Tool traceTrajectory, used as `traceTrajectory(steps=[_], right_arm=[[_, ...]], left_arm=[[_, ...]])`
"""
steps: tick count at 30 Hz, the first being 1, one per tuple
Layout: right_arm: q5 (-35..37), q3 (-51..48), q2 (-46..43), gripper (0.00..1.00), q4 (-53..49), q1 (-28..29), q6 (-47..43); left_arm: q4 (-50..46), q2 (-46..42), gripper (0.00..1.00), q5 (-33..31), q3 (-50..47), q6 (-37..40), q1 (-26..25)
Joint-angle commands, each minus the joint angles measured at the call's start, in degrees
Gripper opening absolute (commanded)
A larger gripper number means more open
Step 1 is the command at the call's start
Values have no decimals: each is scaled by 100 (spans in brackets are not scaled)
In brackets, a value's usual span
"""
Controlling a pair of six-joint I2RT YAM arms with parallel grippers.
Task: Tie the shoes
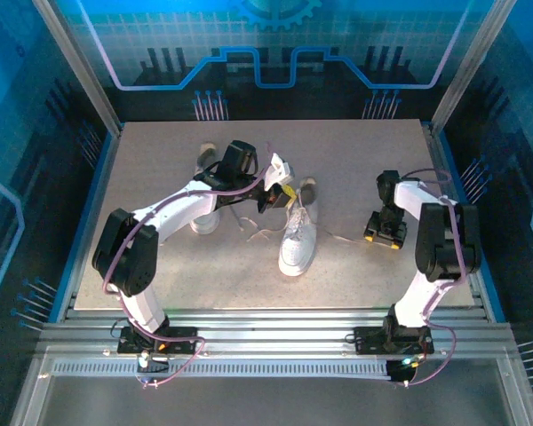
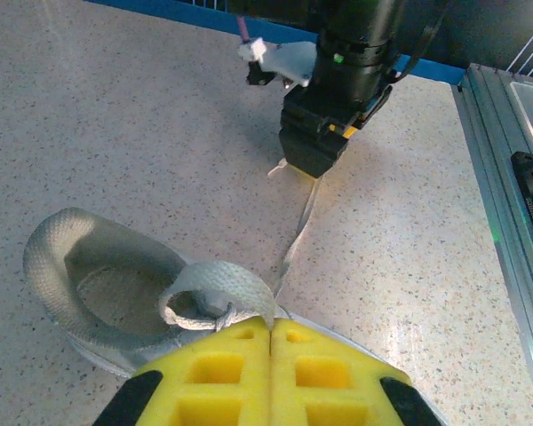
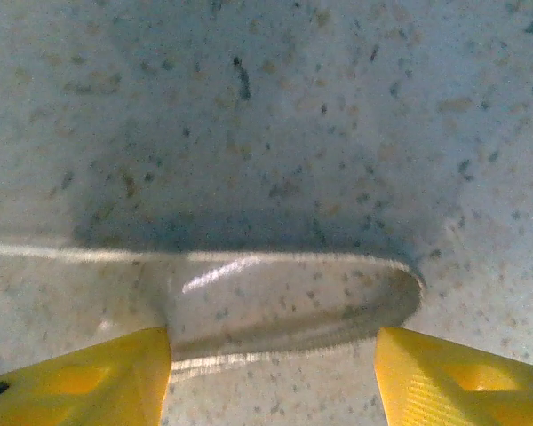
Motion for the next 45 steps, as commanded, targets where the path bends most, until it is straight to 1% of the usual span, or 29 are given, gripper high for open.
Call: traceTrajectory(steps=[1,3,4,5,7,9,10,13,18,21,23,25,27,29,31,33,35,39,42,45], right_arm=[[18,199,426,61,-20,-59,160],[56,254,585,58,-61,-35,130],[82,285,620,55,-78,-7,76],[66,297,637,50,-89,-7,39],[8,298,631,32,-91,5,-70],[-13,290,558,18,-111,9,-157],[-15,264,472,12,-91,23,-220],[76,227,72,1,-75,35,-354],[260,488,-683,0,-189,34,-691],[233,996,-947,0,-350,130,-856],[229,1571,-987,0,-448,337,-981],[119,2216,-904,0,-486,666,-1066],[-126,3064,-656,0,-489,1104,-1123],[-485,3867,-296,0,-407,1599,-1160],[-996,4505,56,0,-227,2033,-1138],[-1453,4986,384,0,-5,2418,-1089],[-1750,5303,648,0,133,2766,-1058],[-2016,5502,972,0,178,3288,-1043],[-2108,5259,1040,0,208,3434,-986],[-2161,4899,952,1,230,3442,-933]], left_arm=[[-169,-251,0,209,-111,237,26],[-199,-275,0,206,-125,257,26],[-214,-270,0,201,-133,266,26],[-218,-281,0,198,-141,268,26],[-226,-297,0,193,-142,277,28],[-227,-315,0,210,-142,270,26],[-227,-324,0,215,-135,268,28],[-248,-369,0,245,-125,268,32],[-318,-460,0,261,-149,315,17],[-332,-554,0,241,-231,386,-24],[-272,-636,0,219,-336,393,-66],[-153,-725,0,199,-458,366,-98],[1,-838,0,160,-604,336,-152],[135,-937,0,130,-729,306,-198],[274,-1036,0,103,-865,271,-237],[334,-1115,0,56,-970,250,-269],[334,-1177,0,23,-1052,237,-290],[352,-1308,0,-10,-1216,207,-317],[388,-1341,0,-54,-1313,172,-317],[419,-1355,0,-63,-1346,110,-315]])
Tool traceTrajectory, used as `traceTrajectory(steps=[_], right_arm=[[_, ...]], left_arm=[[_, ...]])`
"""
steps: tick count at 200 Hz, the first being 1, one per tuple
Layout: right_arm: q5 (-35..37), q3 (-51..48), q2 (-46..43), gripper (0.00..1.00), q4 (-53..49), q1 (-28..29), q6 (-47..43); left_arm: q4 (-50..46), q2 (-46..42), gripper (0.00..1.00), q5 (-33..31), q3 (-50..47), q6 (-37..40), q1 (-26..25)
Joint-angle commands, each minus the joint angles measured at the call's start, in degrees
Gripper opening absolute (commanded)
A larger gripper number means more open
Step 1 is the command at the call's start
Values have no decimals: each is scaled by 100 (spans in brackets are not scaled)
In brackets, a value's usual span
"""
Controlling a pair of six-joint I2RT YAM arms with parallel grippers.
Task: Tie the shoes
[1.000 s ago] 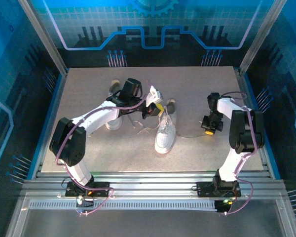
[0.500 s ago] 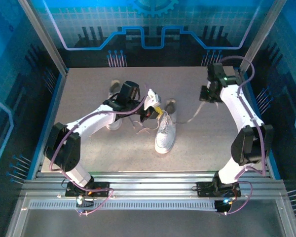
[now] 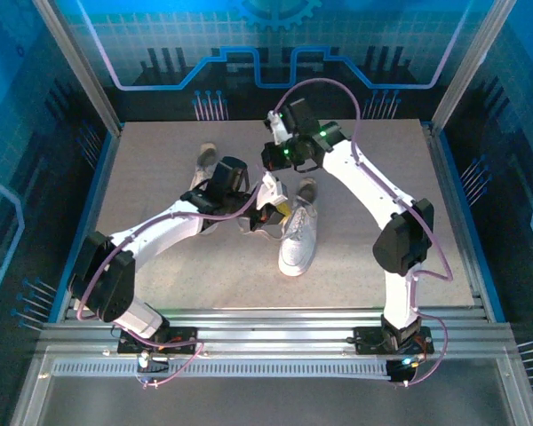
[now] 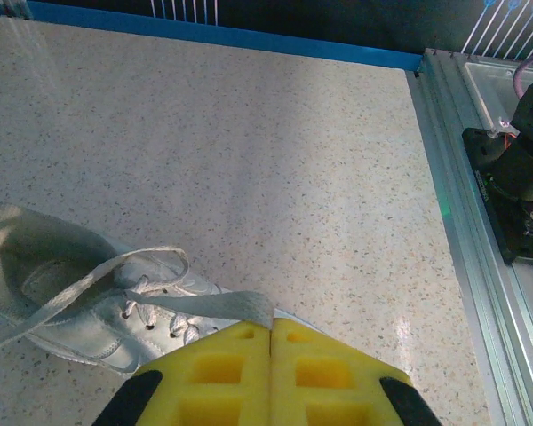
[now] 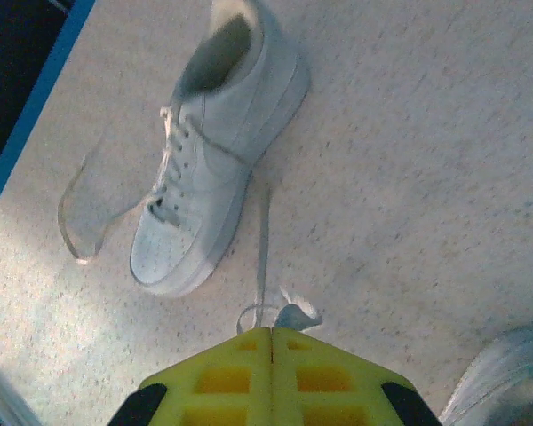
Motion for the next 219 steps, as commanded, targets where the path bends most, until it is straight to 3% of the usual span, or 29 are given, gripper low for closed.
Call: traceTrajectory(steps=[1,27,68,102,130,175,219], right_arm=[[-240,-361,-134,6,-22,-7,53],[-222,-771,-553,34,120,-72,-171],[-524,-2493,-1970,50,1470,-640,-563],[-870,-5000,-3410,54,3996,-912,-1462],[-950,-6234,-4051,58,5141,-924,-1937],[-1433,-7271,-4041,66,6366,-831,-2426],[-1276,-7233,-3727,68,6732,-764,-2485]], left_arm=[[169,-187,0,-11,-141,-91,-47],[296,-141,0,-81,-157,-236,-31],[513,124,0,78,105,-857,126],[508,359,0,183,411,-1233,225],[329,566,0,167,754,-1555,270],[131,875,0,314,1256,-2034,285],[-136,1008,0,375,1446,-2043,285]])
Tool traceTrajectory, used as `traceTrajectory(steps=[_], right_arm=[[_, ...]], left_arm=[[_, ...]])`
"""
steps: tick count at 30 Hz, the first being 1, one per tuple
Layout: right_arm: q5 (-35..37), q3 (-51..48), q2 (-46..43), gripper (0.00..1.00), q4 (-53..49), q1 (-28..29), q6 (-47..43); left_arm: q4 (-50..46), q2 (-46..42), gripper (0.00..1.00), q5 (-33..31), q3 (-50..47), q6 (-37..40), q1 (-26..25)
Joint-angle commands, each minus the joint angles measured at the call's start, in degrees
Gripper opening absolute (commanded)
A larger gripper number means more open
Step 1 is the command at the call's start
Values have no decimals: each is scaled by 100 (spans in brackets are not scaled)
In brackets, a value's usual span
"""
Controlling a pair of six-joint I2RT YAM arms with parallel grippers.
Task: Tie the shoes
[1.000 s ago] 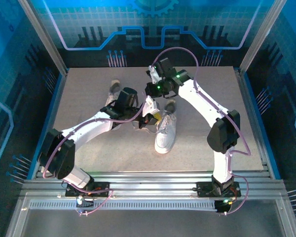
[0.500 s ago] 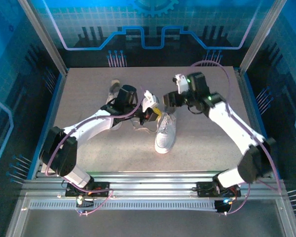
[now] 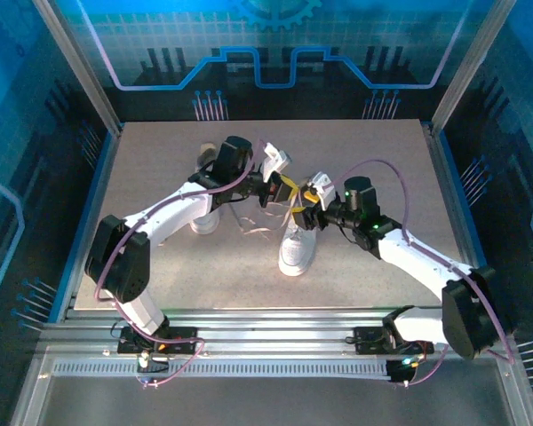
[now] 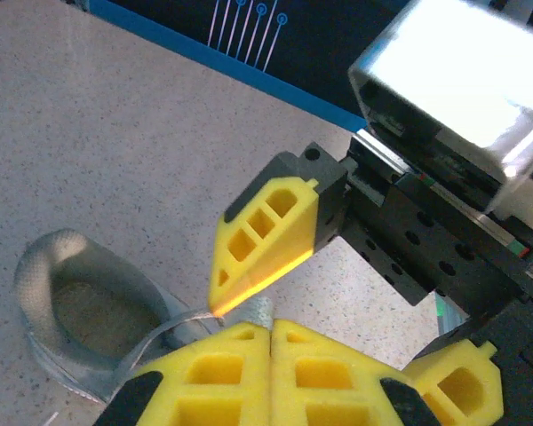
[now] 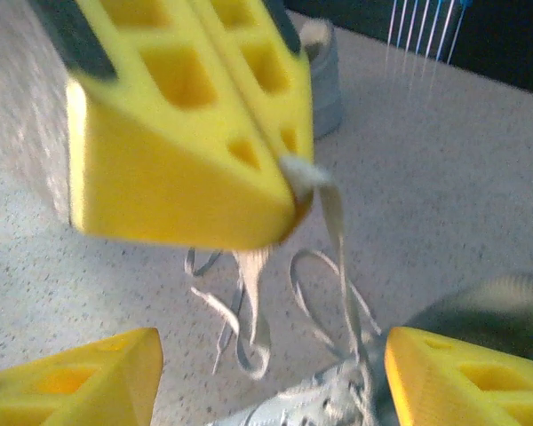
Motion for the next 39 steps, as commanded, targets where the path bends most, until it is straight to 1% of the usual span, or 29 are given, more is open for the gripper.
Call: traceTrajectory(steps=[1,5,7,9,13,14,17,18,20,21,22,25,27,29,30,31,32,34,36,39], right_arm=[[-52,79,170,68,734,68,-197],[-17,193,334,66,830,78,-173],[-33,272,405,62,830,85,-168],[-34,317,442,54,843,89,-160],[-7,306,408,29,896,96,-158],[-8,295,387,20,885,97,-164],[1,328,329,4,684,89,-201],[-8,357,307,0,556,79,-225],[-16,415,273,0,349,71,-285],[-33,445,255,0,253,52,-309],[-55,467,245,0,118,38,-324],[-100,493,196,0,-112,-3,-374],[-198,491,183,0,-167,-39,-376],[-235,482,189,0,-200,-49,-368],[-252,474,192,0,-199,-46,-359],[-271,465,208,0,-194,-43,-344],[-293,472,225,0,-194,-54,-329],[-359,488,252,0,-220,-49,-311],[-387,499,262,0,-226,-46,-291],[-394,509,272,0,-277,-41,-301]], left_arm=[[-301,134,0,260,249,-110,45],[-342,154,0,277,307,-106,45],[-377,179,0,277,333,-94,41],[-396,204,0,284,370,-79,42],[-455,239,0,274,407,-40,41],[-464,242,0,262,407,-29,41],[-469,240,0,217,394,0,41],[-477,223,10,180,392,18,54],[-476,169,26,73,355,34,112],[-508,130,32,-17,334,20,177],[-545,102,35,-108,329,-2,248],[-957,133,37,-340,461,-177,579],[-1398,232,37,-710,627,-307,745],[-1942,426,36,-1500,847,-352,780],[-2128,515,35,-1782,937,-384,781],[-2443,692,34,-2352,1114,-587,779],[-2799,908,33,-2790,1353,-826,784],[-3495,1367,32,-3269,1863,-1107,775],[-3984,1795,31,-3505,2250,-1382,770],[-4235,2225,32,-3766,2479,-1630,742]])
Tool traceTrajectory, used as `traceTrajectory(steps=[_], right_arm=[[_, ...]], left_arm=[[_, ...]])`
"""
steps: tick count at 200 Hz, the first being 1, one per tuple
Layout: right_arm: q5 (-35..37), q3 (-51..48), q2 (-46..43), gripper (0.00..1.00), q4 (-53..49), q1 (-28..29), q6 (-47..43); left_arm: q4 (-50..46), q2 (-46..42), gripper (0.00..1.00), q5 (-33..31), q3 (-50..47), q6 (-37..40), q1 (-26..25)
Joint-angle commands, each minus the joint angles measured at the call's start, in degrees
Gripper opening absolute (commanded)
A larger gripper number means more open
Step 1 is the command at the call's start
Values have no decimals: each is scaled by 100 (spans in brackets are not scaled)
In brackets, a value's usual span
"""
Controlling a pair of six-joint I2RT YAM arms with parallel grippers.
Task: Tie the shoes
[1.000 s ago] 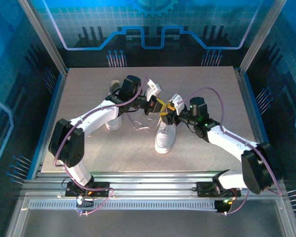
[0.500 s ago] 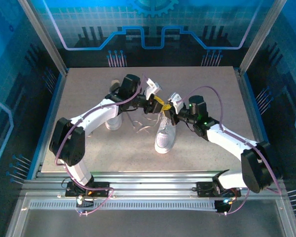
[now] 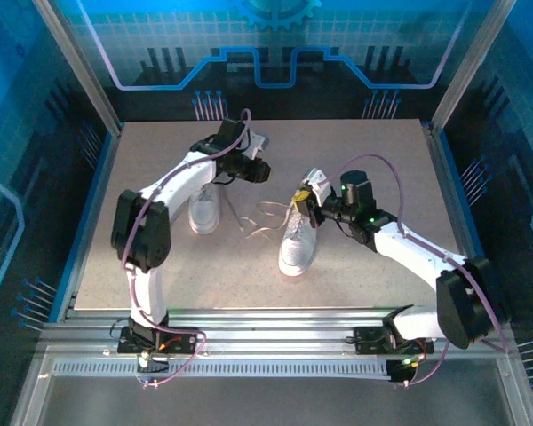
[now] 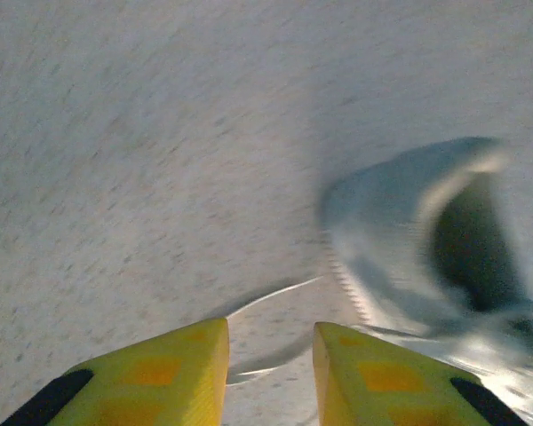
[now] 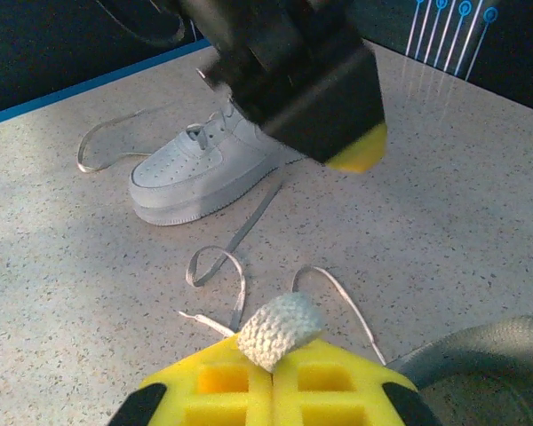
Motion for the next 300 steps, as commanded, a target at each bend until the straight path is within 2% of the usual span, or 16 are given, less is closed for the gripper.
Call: traceTrajectory(steps=[1,42,167,185,209,229,300], right_arm=[[-169,178,-45,0,-149,-51,-33],[-208,169,-40,0,-239,-50,-106],[-211,195,-30,0,-281,-42,-116],[-153,196,-66,0,-312,-44,-86],[-26,192,-91,0,-331,-43,24],[12,203,-105,0,-310,-46,99],[250,517,-93,0,-932,-41,231]], left_arm=[[-1401,680,32,-1041,374,-670,-40],[-1143,1006,34,-981,267,-907,-57],[-988,1354,36,-987,155,-852,-409],[-1067,1458,32,-940,222,-805,-454],[-1068,1340,20,-875,129,-789,-463],[-1118,1159,0,-895,65,-705,-436],[-1516,-576,0,-1073,86,-417,-418]])
